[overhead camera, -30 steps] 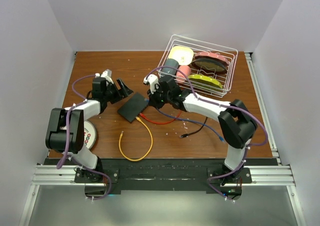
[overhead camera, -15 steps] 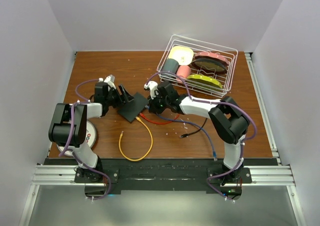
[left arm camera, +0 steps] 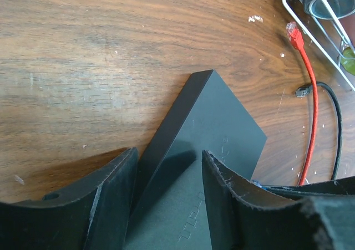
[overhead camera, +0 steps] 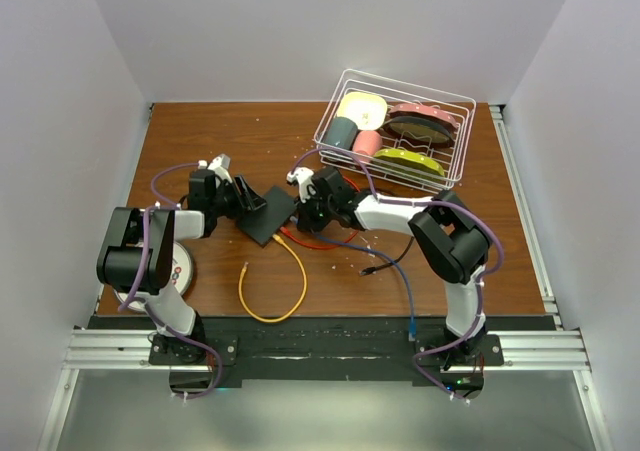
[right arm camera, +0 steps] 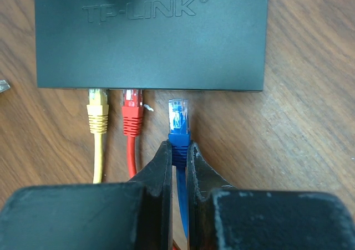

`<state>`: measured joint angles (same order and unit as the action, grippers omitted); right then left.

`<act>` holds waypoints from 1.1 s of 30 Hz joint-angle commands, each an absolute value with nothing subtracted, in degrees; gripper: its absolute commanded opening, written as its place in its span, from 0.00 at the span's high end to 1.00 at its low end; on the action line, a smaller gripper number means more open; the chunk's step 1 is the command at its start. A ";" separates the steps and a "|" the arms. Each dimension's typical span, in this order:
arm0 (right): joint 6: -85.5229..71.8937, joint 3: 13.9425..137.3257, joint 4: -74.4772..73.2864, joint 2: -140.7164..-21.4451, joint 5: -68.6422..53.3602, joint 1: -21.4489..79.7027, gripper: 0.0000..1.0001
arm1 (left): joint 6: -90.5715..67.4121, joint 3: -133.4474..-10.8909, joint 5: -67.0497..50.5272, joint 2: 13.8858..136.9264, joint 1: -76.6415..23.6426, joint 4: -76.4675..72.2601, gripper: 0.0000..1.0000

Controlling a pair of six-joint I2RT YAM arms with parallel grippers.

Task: Insert the plug into the switch port

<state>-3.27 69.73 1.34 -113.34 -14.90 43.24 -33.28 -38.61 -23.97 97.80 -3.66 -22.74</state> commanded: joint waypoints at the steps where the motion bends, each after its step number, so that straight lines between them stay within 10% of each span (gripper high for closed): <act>1: -4.22 70.13 2.29 -114.87 -15.29 44.12 1.00 | -32.61 -37.44 -25.05 96.42 -3.43 -23.12 0.46; 33: -4.92 83.49 -15.91 -121.81 -9.58 44.82 1.00 | -34.19 -37.35 -25.40 93.87 -3.43 -21.97 0.44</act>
<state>-5.93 81.30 -11.75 -119.28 -11.73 44.64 -33.43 -37.89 -23.16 96.29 -3.49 -21.30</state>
